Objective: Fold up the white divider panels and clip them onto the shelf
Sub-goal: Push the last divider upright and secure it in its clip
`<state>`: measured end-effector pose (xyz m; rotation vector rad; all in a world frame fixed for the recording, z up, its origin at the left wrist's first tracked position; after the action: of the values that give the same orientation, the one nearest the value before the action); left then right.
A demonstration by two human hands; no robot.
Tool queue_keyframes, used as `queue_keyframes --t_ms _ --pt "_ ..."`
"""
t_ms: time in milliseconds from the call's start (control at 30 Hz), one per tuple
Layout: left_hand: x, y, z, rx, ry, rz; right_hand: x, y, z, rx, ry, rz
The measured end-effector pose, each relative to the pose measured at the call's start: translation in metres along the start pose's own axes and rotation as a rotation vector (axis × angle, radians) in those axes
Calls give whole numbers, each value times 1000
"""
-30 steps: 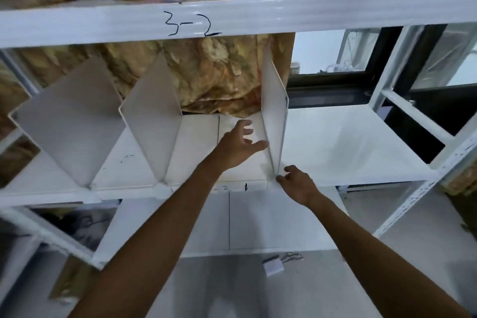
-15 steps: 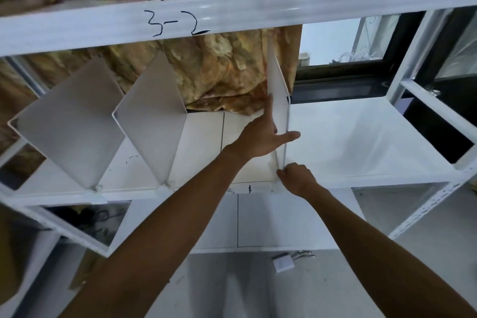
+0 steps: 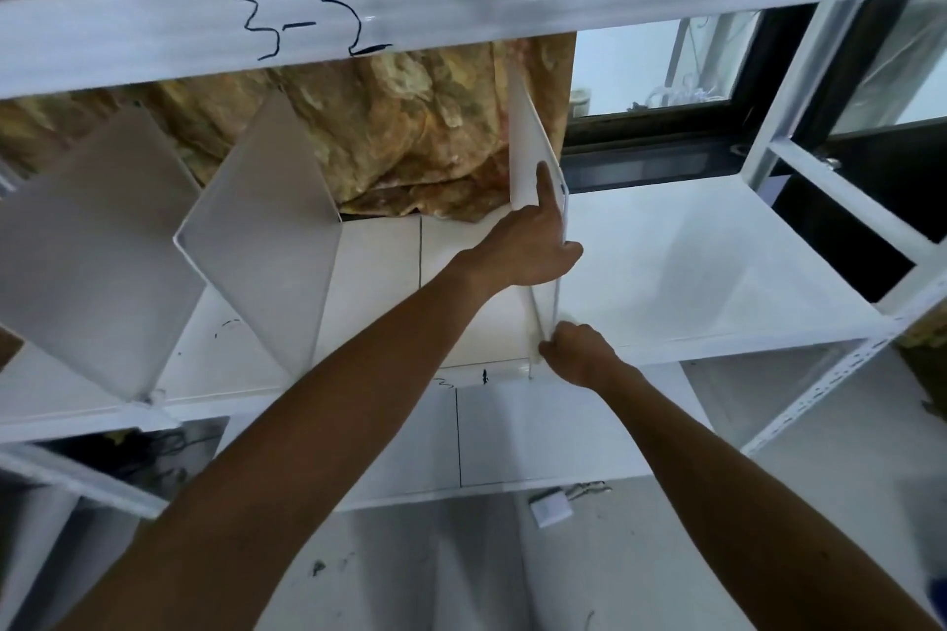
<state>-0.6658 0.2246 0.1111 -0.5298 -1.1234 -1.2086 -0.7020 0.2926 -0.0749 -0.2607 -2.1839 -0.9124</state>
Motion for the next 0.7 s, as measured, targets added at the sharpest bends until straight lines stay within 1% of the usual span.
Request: queue_keyframes --t_ms 200,433,567,700 --pt "2 1 -1 -25 -12 -21 0 -4 1 24 -40 26" --pt "6 3 -8 -33 -29 -9 0 -8 -2 30 93 106" --pt "9 4 -9 -46 -36 23 -1 -11 -3 48 114 128" --pt "13 8 -7 -41 -97 55 -1 -8 -4 38 117 157"
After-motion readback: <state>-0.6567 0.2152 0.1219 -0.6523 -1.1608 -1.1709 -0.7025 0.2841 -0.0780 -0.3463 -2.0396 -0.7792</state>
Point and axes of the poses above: each hand's wrist, its own y-axis away from the middle knuckle, its own x-axis out of the back of the hand, z = x × y, the point moved 10 cm from there along -y, towards the middle knuckle, and after that the axes turned 15 degrees about -z, right-handed, at the moved point
